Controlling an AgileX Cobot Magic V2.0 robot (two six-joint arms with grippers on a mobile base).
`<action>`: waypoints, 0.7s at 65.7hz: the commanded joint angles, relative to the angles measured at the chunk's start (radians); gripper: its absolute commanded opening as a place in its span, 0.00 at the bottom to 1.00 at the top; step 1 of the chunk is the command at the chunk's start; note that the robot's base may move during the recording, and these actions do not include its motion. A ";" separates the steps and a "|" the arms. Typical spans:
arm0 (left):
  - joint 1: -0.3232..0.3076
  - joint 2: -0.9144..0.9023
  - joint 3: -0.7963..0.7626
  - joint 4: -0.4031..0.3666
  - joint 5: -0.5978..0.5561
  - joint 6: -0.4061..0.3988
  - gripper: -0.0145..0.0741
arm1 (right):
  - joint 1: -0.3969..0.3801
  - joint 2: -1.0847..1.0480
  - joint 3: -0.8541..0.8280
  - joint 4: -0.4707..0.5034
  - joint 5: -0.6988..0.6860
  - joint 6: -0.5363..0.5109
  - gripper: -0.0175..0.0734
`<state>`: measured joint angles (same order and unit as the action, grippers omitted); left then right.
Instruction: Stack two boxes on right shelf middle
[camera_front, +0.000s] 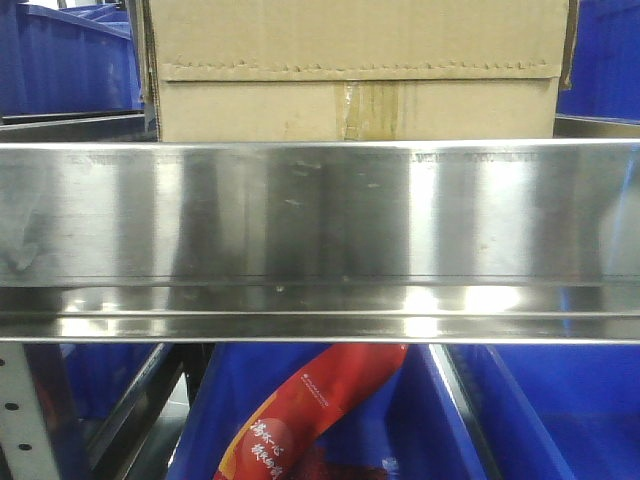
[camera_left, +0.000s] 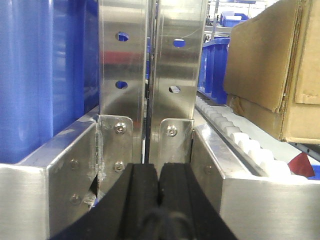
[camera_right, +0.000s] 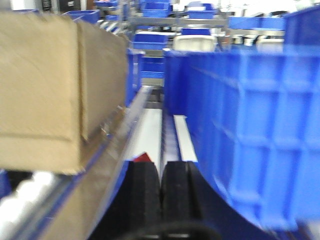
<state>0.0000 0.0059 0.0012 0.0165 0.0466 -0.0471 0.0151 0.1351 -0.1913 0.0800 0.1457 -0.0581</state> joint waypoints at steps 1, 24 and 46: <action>0.001 -0.006 -0.001 -0.007 -0.019 0.003 0.04 | -0.011 -0.073 0.072 0.008 -0.020 0.006 0.02; 0.001 -0.006 -0.001 -0.007 -0.019 0.003 0.04 | -0.011 -0.135 0.191 0.008 -0.060 0.006 0.02; 0.001 -0.006 -0.001 -0.007 -0.019 0.003 0.04 | -0.011 -0.135 0.191 0.008 -0.061 0.006 0.02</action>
<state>0.0000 0.0042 0.0016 0.0165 0.0466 -0.0471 0.0077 0.0061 -0.0019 0.0819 0.1094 -0.0540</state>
